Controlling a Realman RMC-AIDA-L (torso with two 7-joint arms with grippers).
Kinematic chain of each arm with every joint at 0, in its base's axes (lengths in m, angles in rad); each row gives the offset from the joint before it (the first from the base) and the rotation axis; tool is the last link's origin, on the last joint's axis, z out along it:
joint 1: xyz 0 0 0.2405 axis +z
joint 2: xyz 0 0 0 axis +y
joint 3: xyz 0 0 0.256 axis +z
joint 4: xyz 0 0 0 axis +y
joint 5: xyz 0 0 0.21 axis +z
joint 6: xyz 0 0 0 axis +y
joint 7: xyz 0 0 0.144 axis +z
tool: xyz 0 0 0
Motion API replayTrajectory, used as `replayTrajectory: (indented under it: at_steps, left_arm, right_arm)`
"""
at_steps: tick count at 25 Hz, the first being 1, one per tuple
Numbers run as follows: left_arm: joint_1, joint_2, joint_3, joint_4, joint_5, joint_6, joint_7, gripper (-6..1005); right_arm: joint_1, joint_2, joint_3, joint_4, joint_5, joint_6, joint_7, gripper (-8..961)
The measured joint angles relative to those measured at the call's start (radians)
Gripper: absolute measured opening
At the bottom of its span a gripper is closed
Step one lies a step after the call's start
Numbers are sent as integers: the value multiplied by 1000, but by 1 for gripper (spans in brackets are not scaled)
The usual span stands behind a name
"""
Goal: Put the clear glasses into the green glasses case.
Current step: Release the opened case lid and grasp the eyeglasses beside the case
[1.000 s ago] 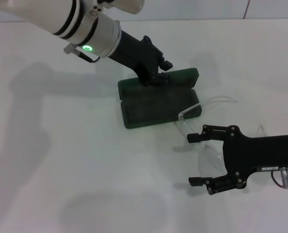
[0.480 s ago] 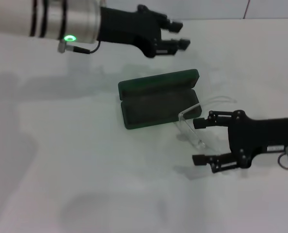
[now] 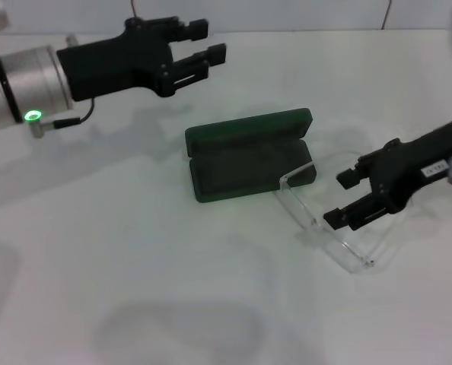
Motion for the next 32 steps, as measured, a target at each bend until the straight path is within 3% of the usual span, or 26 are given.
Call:
replayTrajectory:
  at_steps: [3,5,19,26,29,32]
  left_arm:
    - [18,1,0,0,-2,3,6,470]
    - [24,1,0,-1,-2,3,10,470]
    - [23,-4,0,3,2,-1,45,470]
    - [20,-6,0,9,0,-6,60,470]
    - [22,-6,0,9,0,-7,60,471]
    - [24,-6,0,9,0,-8,60,471]
  right_arm:
    - [77,56,-6,-41,-199,-53,113,821]
    - [114,78,-44,-36,-279,-54,162,820]
    - [145,83,-320,65,-288,165,256,819]
    - [153,84,-382,88,-274,224,264,818]
    - [156,84,-400,89,-273,230,262,636]
    - [158,84,-409,90,-273,231,262,568]
